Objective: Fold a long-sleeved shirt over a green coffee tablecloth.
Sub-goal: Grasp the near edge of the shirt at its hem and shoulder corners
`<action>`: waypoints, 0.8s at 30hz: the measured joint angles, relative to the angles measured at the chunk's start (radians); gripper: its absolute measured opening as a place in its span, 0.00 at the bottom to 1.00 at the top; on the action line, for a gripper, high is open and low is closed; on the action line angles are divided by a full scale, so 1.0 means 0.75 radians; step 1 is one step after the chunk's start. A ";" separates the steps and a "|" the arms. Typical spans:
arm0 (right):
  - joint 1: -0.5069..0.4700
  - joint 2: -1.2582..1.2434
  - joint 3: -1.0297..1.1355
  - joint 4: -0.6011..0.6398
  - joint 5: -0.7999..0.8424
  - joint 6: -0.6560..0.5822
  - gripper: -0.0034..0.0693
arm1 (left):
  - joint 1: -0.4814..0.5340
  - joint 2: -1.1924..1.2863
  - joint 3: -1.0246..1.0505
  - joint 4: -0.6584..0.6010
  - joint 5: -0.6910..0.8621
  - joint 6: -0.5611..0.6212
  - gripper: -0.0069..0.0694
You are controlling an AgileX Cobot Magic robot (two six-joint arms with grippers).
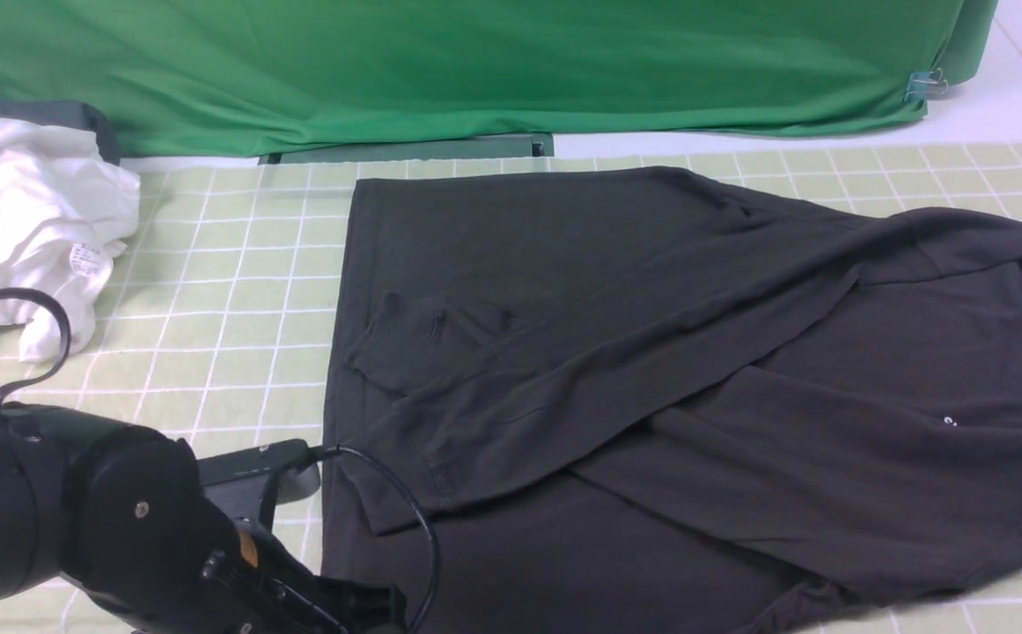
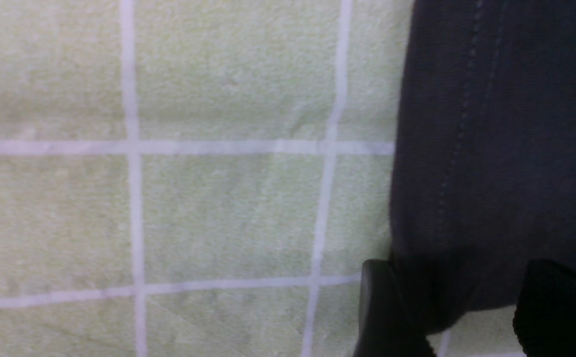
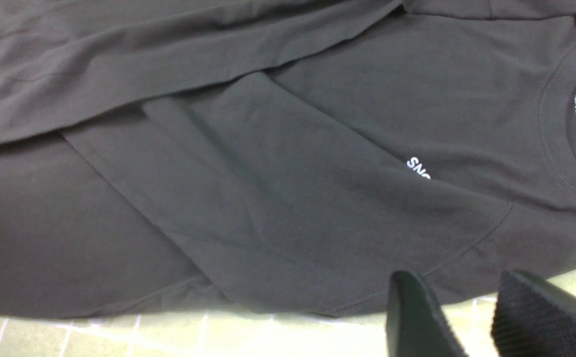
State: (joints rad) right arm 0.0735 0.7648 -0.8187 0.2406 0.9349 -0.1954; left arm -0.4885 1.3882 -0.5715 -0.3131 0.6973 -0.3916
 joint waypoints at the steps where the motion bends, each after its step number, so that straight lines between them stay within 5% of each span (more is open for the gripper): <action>1: 0.000 0.000 0.000 0.000 0.000 -0.002 0.37 | 0.000 0.009 0.000 -0.009 0.011 0.002 0.56; 16: 0.000 0.000 0.000 0.000 -0.001 -0.027 0.37 | 0.000 0.076 0.002 -0.221 -0.093 0.140 0.56; 24: 0.000 0.000 0.000 0.000 -0.001 -0.028 0.37 | 0.000 0.076 0.002 -0.168 -0.036 0.154 0.56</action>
State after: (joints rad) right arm 0.0735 0.7648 -0.8184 0.2406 0.9339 -0.2166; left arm -0.4889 1.4449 -0.5696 -0.4391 0.6706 -0.2758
